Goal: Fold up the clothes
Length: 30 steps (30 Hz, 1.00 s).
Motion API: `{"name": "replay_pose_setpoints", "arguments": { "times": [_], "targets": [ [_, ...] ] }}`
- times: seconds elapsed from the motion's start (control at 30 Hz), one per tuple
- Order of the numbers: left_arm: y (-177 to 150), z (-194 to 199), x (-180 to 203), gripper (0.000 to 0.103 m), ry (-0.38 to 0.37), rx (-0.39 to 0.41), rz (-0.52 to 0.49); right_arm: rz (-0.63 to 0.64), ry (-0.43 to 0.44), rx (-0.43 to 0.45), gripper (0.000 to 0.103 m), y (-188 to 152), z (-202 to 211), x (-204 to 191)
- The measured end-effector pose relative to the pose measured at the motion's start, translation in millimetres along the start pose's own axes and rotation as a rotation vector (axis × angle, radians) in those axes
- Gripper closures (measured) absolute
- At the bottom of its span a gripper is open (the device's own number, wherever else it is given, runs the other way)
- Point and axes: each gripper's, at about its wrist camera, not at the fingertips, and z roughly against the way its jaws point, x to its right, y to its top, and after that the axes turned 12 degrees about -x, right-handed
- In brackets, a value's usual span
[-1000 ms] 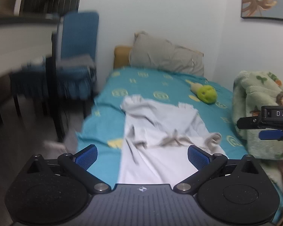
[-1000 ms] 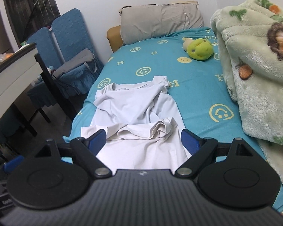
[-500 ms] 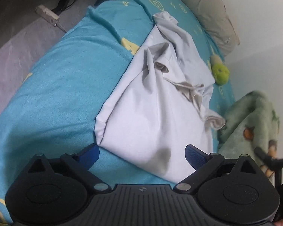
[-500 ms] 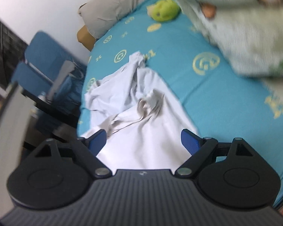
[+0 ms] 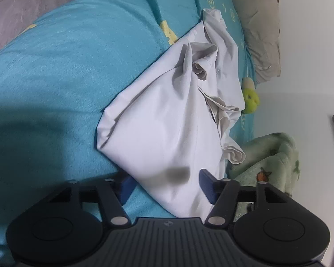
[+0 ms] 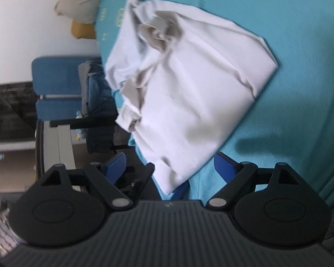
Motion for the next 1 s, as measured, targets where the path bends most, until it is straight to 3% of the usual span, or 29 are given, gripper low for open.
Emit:
{"name": "replay_pose_setpoints", "arguments": {
  "times": [0.07, 0.13, 0.2, 0.23, 0.33, 0.43, 0.5, 0.57, 0.63, 0.8, 1.0],
  "targets": [
    [1, 0, 1, 0.061, 0.024, 0.021, 0.001, -0.016, -0.012, 0.006, 0.015, 2, -7, 4],
    [2, 4, -2, 0.086, 0.038, 0.04, 0.023, -0.015, -0.027, 0.018, 0.015, 6, -12, 6],
    [3, 5, -3, 0.091, 0.047, 0.062, 0.027, 0.009, -0.066, 0.048, 0.016, 9, -17, 6],
    [2, 7, -2, 0.094, 0.043, 0.072, 0.024, 0.01, -0.078, 0.061, 0.022, 10, -17, 8],
    [-3, 13, 6, 0.096, 0.031, 0.113, -0.019, -0.019, -0.075, 0.122, 0.032, 13, -10, 14],
    [-7, 21, 12, 0.096, -0.025, 0.154, -0.059, -0.036, -0.11, 0.242, 0.035, 15, 7, 19],
    [-8, 27, 15, 0.096, -0.069, 0.182, -0.076, -0.055, -0.118, 0.292, 0.043, 20, 14, 23],
    [-10, 32, 19, 0.096, -0.092, 0.206, -0.099, -0.074, -0.124, 0.3, 0.07, 25, 17, 25],
    [-12, 37, 22, 0.096, -0.105, 0.228, -0.124, -0.058, -0.129, 0.287, 0.09, 28, 16, 23],
    [-20, 42, 45, 0.097, -0.114, 0.283, -0.238, 0.052, -0.053, 0.34, 0.093, 22, 32, -3],
    [-46, 82, 98, 0.097, -0.127, 0.371, -0.394, 0.16, 0.052, 0.378, 0.093, 13, 70, -41]
  ]
}}
